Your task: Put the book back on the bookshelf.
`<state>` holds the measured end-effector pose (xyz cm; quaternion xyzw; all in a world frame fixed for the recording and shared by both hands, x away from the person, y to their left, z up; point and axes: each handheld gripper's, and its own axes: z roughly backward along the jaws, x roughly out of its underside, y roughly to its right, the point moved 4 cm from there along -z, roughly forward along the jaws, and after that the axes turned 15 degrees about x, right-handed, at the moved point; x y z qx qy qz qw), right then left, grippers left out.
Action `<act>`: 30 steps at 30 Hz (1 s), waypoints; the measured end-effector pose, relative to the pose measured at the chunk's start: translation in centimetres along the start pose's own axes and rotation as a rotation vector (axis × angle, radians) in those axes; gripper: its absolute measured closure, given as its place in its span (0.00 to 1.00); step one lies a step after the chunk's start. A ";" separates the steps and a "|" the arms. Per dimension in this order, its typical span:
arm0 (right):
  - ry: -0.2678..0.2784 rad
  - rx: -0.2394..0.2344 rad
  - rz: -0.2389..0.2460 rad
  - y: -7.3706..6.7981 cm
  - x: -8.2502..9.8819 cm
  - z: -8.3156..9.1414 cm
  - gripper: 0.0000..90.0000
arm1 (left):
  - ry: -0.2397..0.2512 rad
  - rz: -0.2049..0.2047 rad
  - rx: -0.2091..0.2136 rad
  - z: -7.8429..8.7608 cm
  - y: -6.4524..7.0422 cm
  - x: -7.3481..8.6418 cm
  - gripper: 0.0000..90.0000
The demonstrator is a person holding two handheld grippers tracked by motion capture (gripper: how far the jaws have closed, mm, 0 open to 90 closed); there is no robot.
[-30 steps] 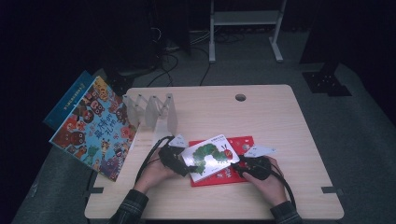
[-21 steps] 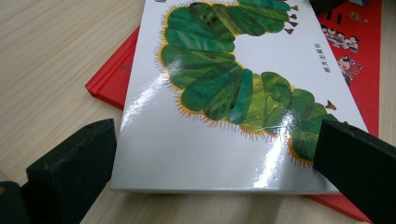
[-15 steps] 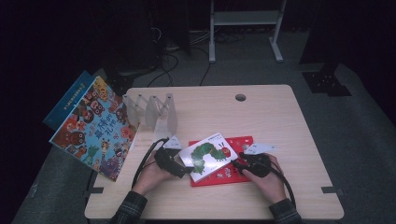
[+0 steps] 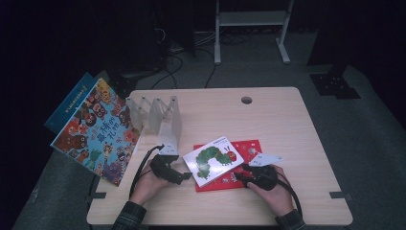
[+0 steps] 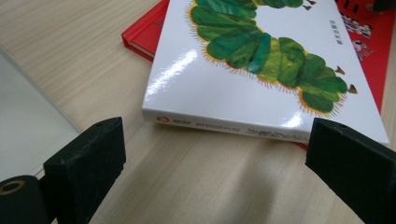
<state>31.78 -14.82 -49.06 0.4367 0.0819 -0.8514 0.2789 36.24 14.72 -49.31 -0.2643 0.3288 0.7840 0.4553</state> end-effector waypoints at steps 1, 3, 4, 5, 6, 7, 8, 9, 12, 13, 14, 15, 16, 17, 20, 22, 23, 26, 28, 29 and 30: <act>-0.003 -0.005 0.003 -0.3 0.0 0.0 0.57 | 0.000 -0.004 0.001 0.0 0.1 0.1 0.05; 0.001 -0.016 0.016 -0.8 -0.1 -0.1 0.57 | -0.005 0.003 0.000 -0.1 0.2 0.2 0.05; -0.001 -0.021 0.019 -1.1 -0.1 -0.1 0.57 | -0.012 -0.002 -0.002 -0.1 0.3 0.3 0.05; -0.002 -0.025 0.025 -1.5 -0.1 -0.1 0.57 | -0.011 -0.006 -0.003 -0.1 0.3 0.3 0.05; 0.000 -0.031 0.032 -1.8 -0.2 -0.1 0.57 | -0.008 -0.006 -0.002 -0.1 0.4 0.3 0.05; 0.001 -0.036 0.035 -2.0 -0.2 -0.1 0.57 | -0.006 -0.005 0.001 -0.1 0.4 0.4 0.05; 0.001 -0.044 0.038 -2.4 -0.3 -0.2 0.57 | -0.003 -0.007 0.000 -0.1 0.4 0.4 0.05; -0.001 -0.048 0.039 -2.7 -0.3 -0.2 0.57 | 0.001 0.007 -0.014 -0.1 0.5 0.3 0.05; 0.001 -0.066 0.055 -3.6 -0.4 -0.4 0.57 | -0.012 0.014 -0.045 -0.3 0.5 0.3 0.06; 0.000 -0.071 0.059 -4.0 -0.4 -0.5 0.58 | -0.010 0.011 -0.031 -0.4 0.6 0.3 0.05; -0.002 -0.074 0.061 -4.2 -0.4 -0.5 0.58 | -0.010 0.003 -0.028 -0.4 0.7 0.3 0.05; -0.001 -0.078 0.065 -4.4 -0.4 -0.6 0.58 | -0.018 -0.002 -0.036 -0.4 0.7 0.3 0.05; -0.003 -0.081 0.065 -4.7 -0.4 -0.7 0.58 | -0.020 -0.001 -0.038 -0.5 0.7 0.3 0.05; -0.001 -0.085 0.067 -4.8 -0.5 -0.8 0.58 | -0.032 -0.007 -0.037 -0.6 0.7 0.3 0.04; 0.001 -0.089 0.074 -5.4 -0.5 -1.0 0.60 | -0.046 -0.002 -0.042 -0.9 0.6 0.5 0.03; 0.005 -0.088 0.079 -5.7 -0.5 -1.1 0.64 | -0.039 0.004 -0.042 -0.9 0.5 0.5 0.02; 0.007 -0.093 0.080 -5.8 -0.5 -1.2 0.66 | -0.036 0.001 -0.044 -0.8 0.4 0.5 0.02; 0.016 -0.096 0.080 -6.2 -0.6 -1.3 0.74 | -0.031 0.005 -0.037 -0.8 0.3 0.5 0.00; 0.020 -0.096 0.078 -6.3 -0.6 -1.4 0.80 | -0.020 0.002 -0.033 -0.7 0.2 0.5 0.00; 0.016 -0.099 0.073 -6.4 -0.7 -1.4 0.82 | -0.010 -0.001 -0.031 -0.7 0.2 0.4 0.00; 0.021 -0.098 0.081 -6.5 -0.7 -1.5 0.84 | -0.008 -0.004 -0.027 -0.7 0.3 0.4 0.00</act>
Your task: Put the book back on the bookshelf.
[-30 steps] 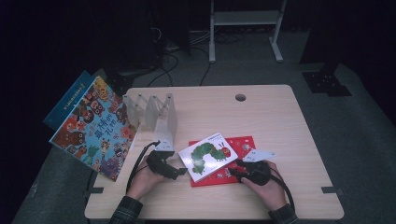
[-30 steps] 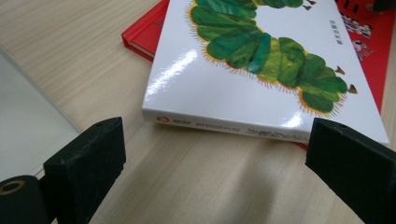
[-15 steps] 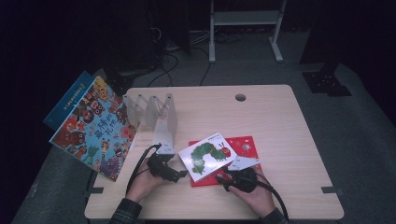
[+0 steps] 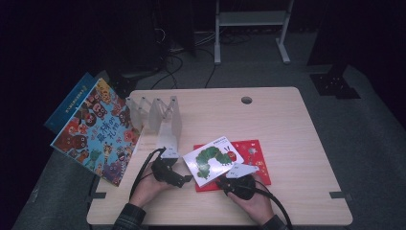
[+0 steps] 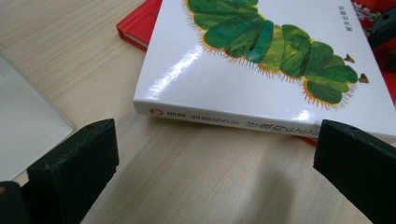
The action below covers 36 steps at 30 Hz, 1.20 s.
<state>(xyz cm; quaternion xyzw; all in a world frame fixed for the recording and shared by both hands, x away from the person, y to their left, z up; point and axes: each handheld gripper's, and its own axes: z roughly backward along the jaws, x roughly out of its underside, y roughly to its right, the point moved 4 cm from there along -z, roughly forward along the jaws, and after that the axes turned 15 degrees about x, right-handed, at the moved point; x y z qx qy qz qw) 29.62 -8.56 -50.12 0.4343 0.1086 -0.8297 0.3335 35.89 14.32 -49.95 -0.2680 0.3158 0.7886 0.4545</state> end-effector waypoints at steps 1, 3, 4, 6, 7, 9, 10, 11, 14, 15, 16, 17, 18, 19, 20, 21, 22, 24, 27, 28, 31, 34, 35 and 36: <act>0.001 0.002 0.002 0.0 0.0 0.0 0.85 | 0.007 -0.012 0.004 0.0 0.0 -0.1 0.00; 0.000 0.009 0.001 -0.1 -0.1 -0.1 0.88 | 0.009 -0.019 0.004 0.1 0.0 -0.2 0.00; 0.001 0.011 0.001 -0.1 -0.1 -0.2 0.89 | 0.009 -0.021 0.004 0.1 0.0 -0.2 0.00; 0.004 0.014 0.007 -0.2 -0.1 -0.2 0.92 | 0.006 -0.025 0.005 0.0 -0.1 -0.4 0.00; 0.004 0.012 0.008 -0.3 -0.1 -0.2 0.93 | 0.014 -0.028 0.006 0.0 -0.3 -0.5 0.00; 0.003 0.004 0.006 -0.5 -0.2 -0.3 0.96 | 0.030 -0.027 0.016 0.0 -0.4 -0.6 0.00; 0.004 -0.001 0.006 -0.6 -0.2 -0.3 0.98 | 0.032 -0.023 0.019 -0.1 -0.5 -0.8 0.00; 0.005 -0.005 0.007 -0.7 -0.2 -0.4 0.99 | 0.024 -0.028 0.018 -0.2 -0.6 -0.9 0.00; 0.006 -0.007 0.011 -0.8 -0.3 -0.4 0.99 | 0.033 -0.027 0.028 -0.2 -0.8 -1.3 0.00; 0.005 -0.006 0.011 -0.8 -0.3 -0.4 0.99 | 0.041 -0.023 0.036 -0.3 -0.9 -1.4 0.00; 0.005 -0.006 0.013 -0.8 -0.3 -0.4 0.99 | 0.049 -0.017 0.034 -0.3 -1.0 -1.6 0.00; 0.006 -0.006 0.013 -0.8 -0.3 -0.4 0.99 | 0.042 -0.019 0.037 -0.4 -1.1 -1.7 0.00; 0.005 -0.006 0.014 -0.8 -0.3 -0.4 0.99 | 0.048 -0.015 0.050 -0.5 -1.1 -1.8 0.00; 0.005 -0.006 0.014 -0.8 -0.3 -0.4 0.99 | 0.048 -0.015 0.050 -0.5 -1.1 -1.8 0.00; 0.006 -0.006 0.013 -0.8 -0.3 -0.4 0.99 | 0.047 -0.012 0.071 -0.8 -1.1 -1.8 0.00; 0.008 -0.005 0.018 -0.8 -0.3 -0.4 0.99 | 0.047 -0.008 0.082 -0.9 -1.1 -1.8 0.00; 0.009 -0.004 0.023 -0.8 -0.3 -0.4 0.99 | 0.044 -0.008 0.088 -1.0 -1.0 -1.8 0.00; 0.011 -0.001 0.031 -0.8 -0.3 -0.4 0.99 | 0.044 -0.008 0.097 -1.1 -1.0 -1.8 0.00; 0.009 0.007 0.038 -0.9 -0.3 -0.4 0.99 | 0.045 -0.007 0.116 -1.3 -0.8 -1.9 0.00; 0.009 0.010 0.040 -1.0 -0.4 -0.4 0.99 | 0.046 -0.005 0.116 -1.4 -0.8 -1.9 0.00; 0.008 0.016 0.046 -1.0 -0.4 -0.4 0.99 | 0.045 0.001 0.124 -1.4 -0.9 -1.8 0.00; 0.006 0.015 0.046 -1.0 -0.4 -0.5 0.99 | 0.047 0.004 0.127 -1.4 -1.0 -1.8 0.00; 0.005 0.015 0.047 -1.0 -0.5 -0.5 0.99 | 0.045 0.011 0.132 -1.4 -1.0 -1.8 0.00; 0.006 0.016 0.048 -1.0 -0.5 -0.5 0.99 | 0.041 0.013 0.134 -1.4 -1.0 -1.8 0.00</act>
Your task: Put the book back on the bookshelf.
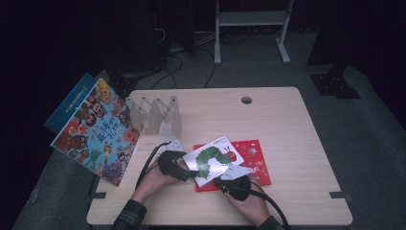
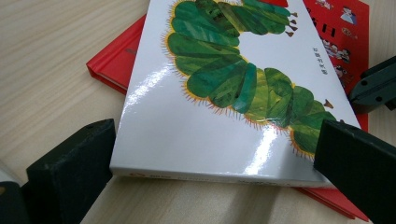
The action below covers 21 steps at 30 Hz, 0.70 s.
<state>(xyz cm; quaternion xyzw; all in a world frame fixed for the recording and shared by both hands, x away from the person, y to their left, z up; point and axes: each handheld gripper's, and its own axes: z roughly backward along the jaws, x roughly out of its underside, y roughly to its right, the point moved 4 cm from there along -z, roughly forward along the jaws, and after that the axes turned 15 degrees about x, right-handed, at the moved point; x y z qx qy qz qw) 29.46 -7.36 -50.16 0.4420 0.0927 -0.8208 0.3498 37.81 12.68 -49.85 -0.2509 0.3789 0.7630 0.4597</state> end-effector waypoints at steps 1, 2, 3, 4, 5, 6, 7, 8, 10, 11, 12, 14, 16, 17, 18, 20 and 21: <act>-0.001 0.000 0.001 0.0 0.0 0.0 0.99 | -0.008 0.004 0.004 0.0 0.0 -0.1 0.00; -0.001 0.000 0.000 0.0 0.0 0.0 0.99 | -0.012 0.007 0.004 0.0 0.0 -0.1 0.00; 0.000 0.000 0.001 0.0 0.0 0.0 0.99 | -0.018 0.006 0.005 -0.1 0.0 -0.2 0.00; -0.001 0.000 0.000 0.0 0.0 0.0 0.99 | -0.023 0.005 0.005 -0.1 -0.1 -0.2 0.00; -0.001 -0.001 -0.001 0.0 -0.1 -0.1 0.99 | -0.021 0.007 0.004 -0.1 -0.1 -0.3 0.00; -0.002 0.000 0.002 0.0 -0.1 -0.1 0.99 | -0.022 0.007 0.005 -0.2 -0.1 -0.3 0.00; -0.002 0.001 0.003 0.0 -0.1 -0.1 0.99 | -0.028 0.009 0.006 -0.1 -0.1 -0.3 0.00; -0.002 0.001 0.002 -0.1 -0.1 -0.1 0.99 | -0.029 0.010 0.008 -0.1 -0.1 -0.3 0.00; -0.002 -0.001 0.001 0.0 -0.1 -0.1 0.99 | -0.032 0.011 0.007 -0.1 -0.1 -0.3 0.00; 0.000 -0.001 0.003 0.0 -0.1 -0.1 0.99 | -0.034 0.012 0.005 -0.2 -0.1 -0.3 0.00; 0.000 -0.002 0.002 0.0 -0.1 -0.1 0.99 | -0.044 0.015 0.002 -0.2 0.0 -0.4 0.00; 0.000 -0.001 0.002 0.0 -0.1 -0.1 0.99 | -0.052 0.020 -0.005 -0.2 0.1 -0.5 0.00; -0.001 -0.002 0.000 0.0 -0.1 -0.1 0.99 | -0.057 0.022 -0.012 -0.3 0.2 -0.6 0.00; -0.001 -0.002 0.000 0.0 -0.1 -0.1 0.99 | -0.061 0.021 -0.015 -0.2 0.2 -0.6 0.00; -0.002 -0.002 -0.001 0.0 -0.1 -0.1 0.99 | -0.063 0.023 -0.017 -0.3 0.2 -0.7 0.00; -0.002 -0.002 -0.002 0.0 -0.1 -0.1 0.99 | -0.067 0.023 -0.021 -0.3 0.3 -0.7 0.00; -0.002 -0.002 -0.002 0.0 -0.1 -0.1 0.99 | -0.074 0.023 -0.023 -0.2 0.3 -0.8 0.00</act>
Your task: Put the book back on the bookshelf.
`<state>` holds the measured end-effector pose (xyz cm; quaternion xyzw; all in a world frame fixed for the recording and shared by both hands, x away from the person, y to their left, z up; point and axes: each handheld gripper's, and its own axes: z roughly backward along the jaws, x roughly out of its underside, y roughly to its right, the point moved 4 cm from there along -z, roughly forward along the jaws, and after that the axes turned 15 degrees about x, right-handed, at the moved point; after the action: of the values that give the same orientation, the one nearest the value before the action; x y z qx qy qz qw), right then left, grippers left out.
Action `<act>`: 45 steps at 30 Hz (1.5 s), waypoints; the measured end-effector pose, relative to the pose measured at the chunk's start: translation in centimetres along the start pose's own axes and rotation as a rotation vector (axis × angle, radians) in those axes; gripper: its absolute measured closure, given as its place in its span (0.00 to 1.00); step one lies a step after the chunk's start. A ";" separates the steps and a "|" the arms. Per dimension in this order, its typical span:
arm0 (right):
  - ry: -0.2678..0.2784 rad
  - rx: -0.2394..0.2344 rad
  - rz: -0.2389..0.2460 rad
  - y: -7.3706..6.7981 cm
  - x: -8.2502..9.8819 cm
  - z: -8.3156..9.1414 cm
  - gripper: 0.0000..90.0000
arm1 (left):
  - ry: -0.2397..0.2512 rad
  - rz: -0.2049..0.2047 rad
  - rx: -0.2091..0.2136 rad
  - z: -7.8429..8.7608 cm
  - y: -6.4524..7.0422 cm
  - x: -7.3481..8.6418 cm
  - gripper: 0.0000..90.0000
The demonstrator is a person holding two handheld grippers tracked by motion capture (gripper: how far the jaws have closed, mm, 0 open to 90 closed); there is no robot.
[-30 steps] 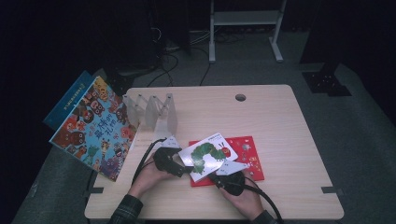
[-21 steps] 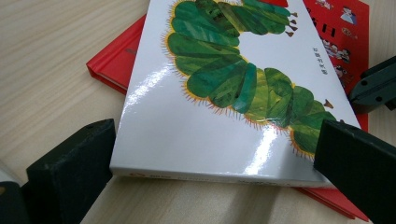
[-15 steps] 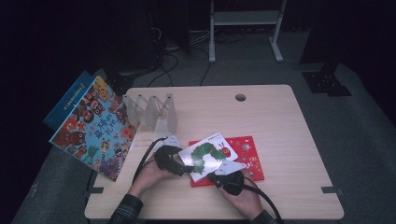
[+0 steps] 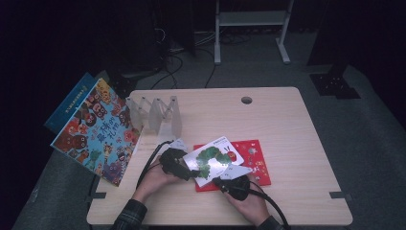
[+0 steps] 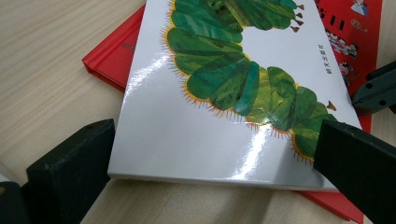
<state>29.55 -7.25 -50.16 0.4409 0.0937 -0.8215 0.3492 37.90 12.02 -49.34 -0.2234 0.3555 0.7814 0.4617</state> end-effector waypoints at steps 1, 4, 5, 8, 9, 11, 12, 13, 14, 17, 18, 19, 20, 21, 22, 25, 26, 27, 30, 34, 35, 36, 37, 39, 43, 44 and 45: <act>0.000 0.000 0.000 0.0 0.0 0.0 0.99 | -0.005 -0.002 -0.001 0.0 0.0 0.0 0.00; 0.000 -0.001 -0.001 0.0 0.0 0.0 0.99 | -0.006 -0.005 -0.010 0.1 0.2 -0.1 0.00; -0.001 -0.001 -0.001 0.0 0.0 0.0 0.99 | -0.007 -0.004 -0.009 0.1 0.2 -0.1 0.00; -0.004 0.000 -0.004 0.0 0.0 0.0 0.99 | 0.008 0.000 -0.009 0.4 0.4 -0.2 0.00; -0.005 0.000 -0.004 0.0 0.0 0.0 0.99 | 0.016 0.002 -0.008 0.6 0.5 -0.3 0.00; -0.008 -0.002 -0.006 0.0 0.0 0.1 0.99 | 0.027 -0.006 -0.010 0.9 0.7 -0.6 0.00; -0.008 -0.002 -0.006 0.0 0.0 0.1 0.99 | 0.027 -0.006 -0.010 0.9 0.7 -0.6 0.00; -0.011 -0.002 -0.008 0.0 0.0 0.1 0.99 | 0.038 -0.010 -0.015 1.1 1.0 -0.9 0.00; -0.010 -0.002 -0.007 0.0 0.0 0.1 0.99 | 0.049 -0.025 -0.015 1.4 1.2 -1.1 0.00; -0.012 -0.002 -0.009 0.0 0.0 0.1 0.99 | 0.080 -0.041 -0.012 2.0 1.7 -1.6 0.00; -0.012 -0.002 -0.008 0.0 -0.1 0.0 0.99 | 0.089 -0.043 -0.011 2.1 1.8 -1.8 0.00; -0.014 -0.003 -0.012 0.0 -0.1 0.1 0.99 | 0.090 -0.047 -0.014 2.2 1.9 -1.9 0.00; -0.014 -0.003 -0.013 0.0 -0.1 0.0 0.99 | 0.080 -0.057 -0.021 2.3 2.1 -2.0 0.00; -0.016 -0.003 -0.015 0.0 -0.1 0.1 0.99 | 0.079 -0.061 -0.026 2.3 2.3 -2.1 0.00; -0.015 -0.002 -0.014 0.0 -0.1 0.0 0.99 | 0.082 -0.065 -0.028 2.4 2.4 -2.1 0.00; -0.016 -0.006 -0.018 0.0 -0.1 0.0 0.99 | 0.103 -0.078 -0.018 2.7 2.8 -2.4 0.00; -0.016 -0.006 -0.018 0.0 -0.1 0.0 0.99 | 0.113 -0.081 -0.015 2.8 3.0 -2.6 0.00; -0.016 -0.006 -0.018 0.0 -0.1 0.0 0.99 | 0.116 -0.086 -0.009 2.9 3.2 -2.7 0.00; -0.014 -0.005 -0.020 0.0 -0.1 0.0 0.99 | 0.136 -0.111 0.002 3.2 4.0 -3.2 0.00; -0.018 -0.004 -0.025 -0.1 -0.2 -0.1 0.99 | 0.142 -0.125 0.054 3.3 4.8 -3.5 0.00; -0.017 -0.004 -0.028 -0.1 -0.2 -0.1 0.99 | 0.138 -0.127 0.088 3.1 5.0 -3.5 0.03; -0.016 -0.004 -0.030 -0.1 -0.2 -0.1 0.99 | 0.127 -0.148 0.091 2.6 5.5 -3.6 0.04; -0.013 0.001 -0.022 -0.1 -0.2 -0.2 0.99 | 0.119 -0.161 0.077 2.3 5.8 -3.6 0.04; -0.016 0.005 -0.020 -0.1 -0.3 -0.2 0.99 | 0.116 -0.168 0.083 2.2 6.0 -3.8 0.03; -0.016 0.005 -0.020 -0.2 -0.3 -0.2 0.99 | 0.122 -0.176 0.089 2.3 6.2 -3.8 0.05; -0.015 0.005 -0.020 -0.1 -0.3 -0.2 0.99 | 0.126 -0.181 0.095 2.3 6.3 -3.8 0.05; -0.015 0.005 -0.022 -0.1 -0.3 -0.2 0.99 | 0.130 -0.182 0.101 2.4 6.4 -3.8 0.06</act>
<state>29.69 -6.91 -50.09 0.4345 0.0940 -0.8288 0.3398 34.07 9.63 -43.00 -0.2813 0.4021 0.7012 0.5172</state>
